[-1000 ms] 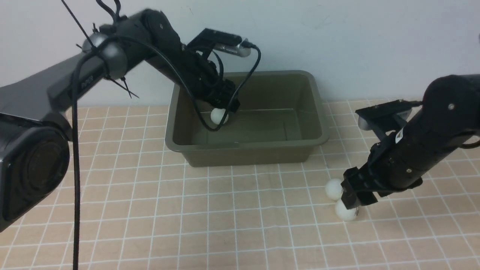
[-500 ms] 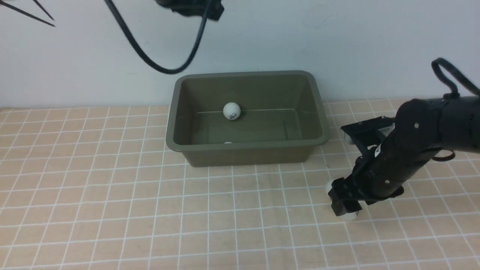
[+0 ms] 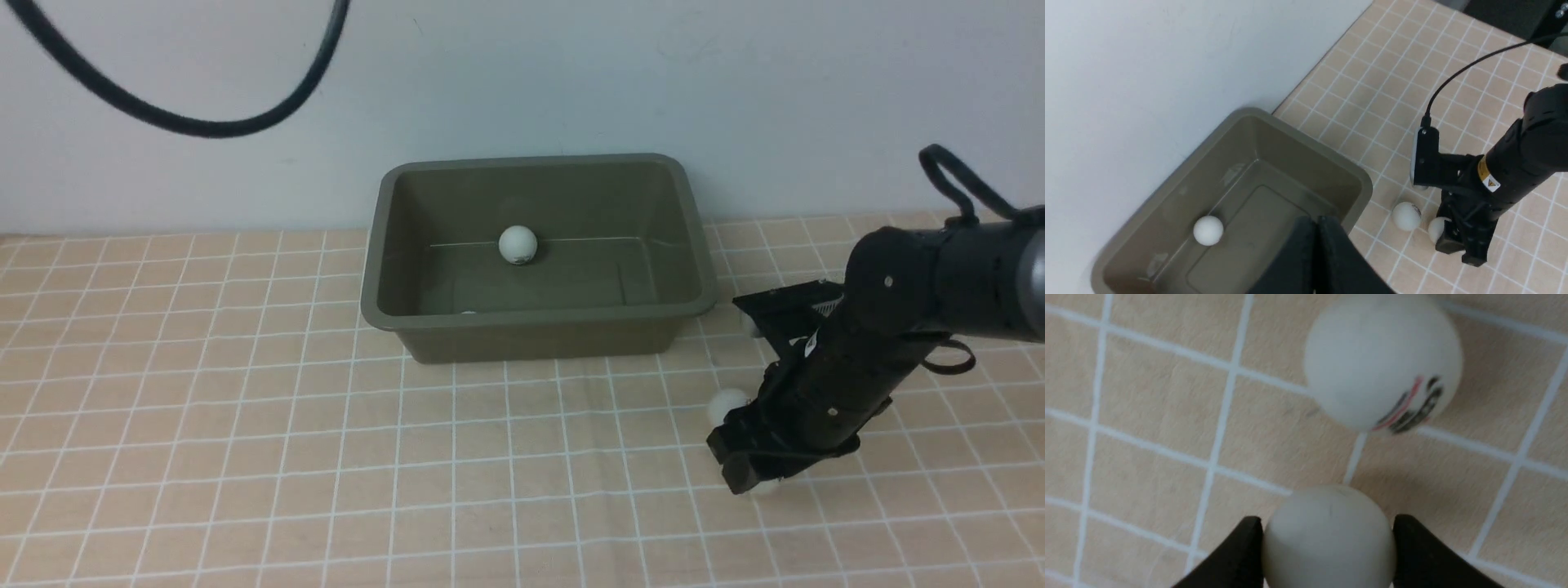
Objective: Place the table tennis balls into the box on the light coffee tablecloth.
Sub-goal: 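Reach for and grasp a ping pong ball on the table, then release the ping pong ball into the bin and lift the gripper away, then reach for and grasp a ping pong ball on the table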
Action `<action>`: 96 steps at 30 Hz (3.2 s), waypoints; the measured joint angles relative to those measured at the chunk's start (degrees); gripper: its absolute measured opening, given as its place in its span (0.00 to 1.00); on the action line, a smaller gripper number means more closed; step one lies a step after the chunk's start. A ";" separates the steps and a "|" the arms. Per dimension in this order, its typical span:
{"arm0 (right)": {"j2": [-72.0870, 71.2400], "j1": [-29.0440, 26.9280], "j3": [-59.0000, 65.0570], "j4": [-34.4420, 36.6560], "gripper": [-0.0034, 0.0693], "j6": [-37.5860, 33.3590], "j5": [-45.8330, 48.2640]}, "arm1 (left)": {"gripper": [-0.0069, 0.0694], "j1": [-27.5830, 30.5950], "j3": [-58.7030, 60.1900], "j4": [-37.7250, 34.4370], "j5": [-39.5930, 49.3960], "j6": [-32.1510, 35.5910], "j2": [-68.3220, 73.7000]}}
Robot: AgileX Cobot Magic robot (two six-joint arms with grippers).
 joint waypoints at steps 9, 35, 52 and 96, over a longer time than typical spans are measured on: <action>-7.66 0.02 -7.97 10.00 0.55 -6.04 10.18 | 0.00 0.00 -0.05 8.38 1.30 -0.28 -10.43; 22.85 0.02 -52.28 8.94 0.55 -7.56 10.84 | 0.00 0.00 60.68 20.50 -30.97 -24.00 -54.20; 27.70 0.02 -57.32 13.21 0.66 -10.38 14.46 | 0.00 0.00 72.00 20.64 -29.99 -25.20 -65.88; -8.68 0.02 -11.27 -4.27 0.69 0.51 15.01 | 0.00 0.00 80.05 20.64 -31.95 -23.65 -66.59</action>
